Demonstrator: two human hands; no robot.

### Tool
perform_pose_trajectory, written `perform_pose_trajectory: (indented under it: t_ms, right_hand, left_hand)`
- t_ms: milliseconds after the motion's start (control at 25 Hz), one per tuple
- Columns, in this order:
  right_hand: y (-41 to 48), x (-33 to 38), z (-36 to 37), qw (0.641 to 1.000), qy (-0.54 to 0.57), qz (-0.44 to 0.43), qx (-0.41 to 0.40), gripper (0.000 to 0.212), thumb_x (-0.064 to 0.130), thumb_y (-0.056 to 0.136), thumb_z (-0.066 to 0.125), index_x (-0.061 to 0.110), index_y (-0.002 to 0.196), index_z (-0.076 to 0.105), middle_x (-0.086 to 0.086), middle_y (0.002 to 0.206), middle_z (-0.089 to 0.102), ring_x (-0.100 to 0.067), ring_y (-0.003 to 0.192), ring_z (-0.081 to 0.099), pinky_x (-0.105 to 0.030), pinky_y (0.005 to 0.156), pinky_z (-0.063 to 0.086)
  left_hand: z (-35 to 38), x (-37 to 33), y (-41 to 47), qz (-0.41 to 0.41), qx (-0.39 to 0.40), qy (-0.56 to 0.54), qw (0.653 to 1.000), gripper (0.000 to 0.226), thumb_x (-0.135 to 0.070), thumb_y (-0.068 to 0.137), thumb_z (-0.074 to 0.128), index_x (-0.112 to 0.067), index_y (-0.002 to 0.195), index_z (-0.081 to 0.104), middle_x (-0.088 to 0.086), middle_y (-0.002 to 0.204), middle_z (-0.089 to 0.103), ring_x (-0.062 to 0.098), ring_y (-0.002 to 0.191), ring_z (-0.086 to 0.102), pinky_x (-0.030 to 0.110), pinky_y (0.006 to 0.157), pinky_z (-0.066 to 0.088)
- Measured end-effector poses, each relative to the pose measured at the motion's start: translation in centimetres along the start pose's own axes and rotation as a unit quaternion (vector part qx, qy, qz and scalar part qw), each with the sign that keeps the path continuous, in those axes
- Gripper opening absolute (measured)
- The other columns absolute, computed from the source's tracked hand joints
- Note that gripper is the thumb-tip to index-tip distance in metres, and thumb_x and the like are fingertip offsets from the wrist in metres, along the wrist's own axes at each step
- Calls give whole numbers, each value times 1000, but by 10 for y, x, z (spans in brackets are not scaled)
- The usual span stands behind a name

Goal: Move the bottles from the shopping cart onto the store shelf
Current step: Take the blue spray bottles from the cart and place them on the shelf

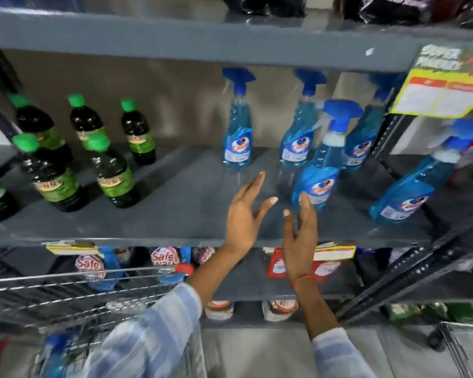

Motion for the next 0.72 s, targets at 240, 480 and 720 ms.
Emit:
perform_pose_trajectory:
  t_ms: [240, 480, 720]
  right_hand:
    - [-166, 19, 152, 985, 23, 49, 165, 45, 36, 91, 42, 15, 130, 41, -1, 138, 48, -12, 128, 45, -33, 109, 37]
    - [-358, -28, 298, 890, -47, 179, 416, 52, 36, 82, 54, 4, 123, 49, -17, 126, 57, -25, 116, 55, -40, 101, 45]
    - [-477, -89, 377, 696, -156, 282, 641, 53, 33, 84, 58, -5, 120, 48, -10, 103, 50, -14, 102, 45, -29, 93, 33]
  left_hand:
    - [-169, 121, -123, -130, -157, 19, 979, 25, -10, 83, 63, -17, 107, 63, -10, 102, 61, -8, 91, 53, 6, 88, 40]
    - [-318, 308, -260, -398, -149, 142, 894, 29, -25, 82, 60, -9, 106, 64, 14, 109, 67, 29, 103, 61, 31, 88, 46]
    - [-360, 443, -367, -607, 4, 105, 788, 44, -37, 66, 74, -1, 89, 64, 33, 108, 63, 41, 104, 61, 44, 88, 48]
Point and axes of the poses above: each hand's wrist, its own y-axis towards the middle knuckle, its own z-axis out of the palm, x = y × z, the point moved 2 cm from there along y, towards the middle knuckle
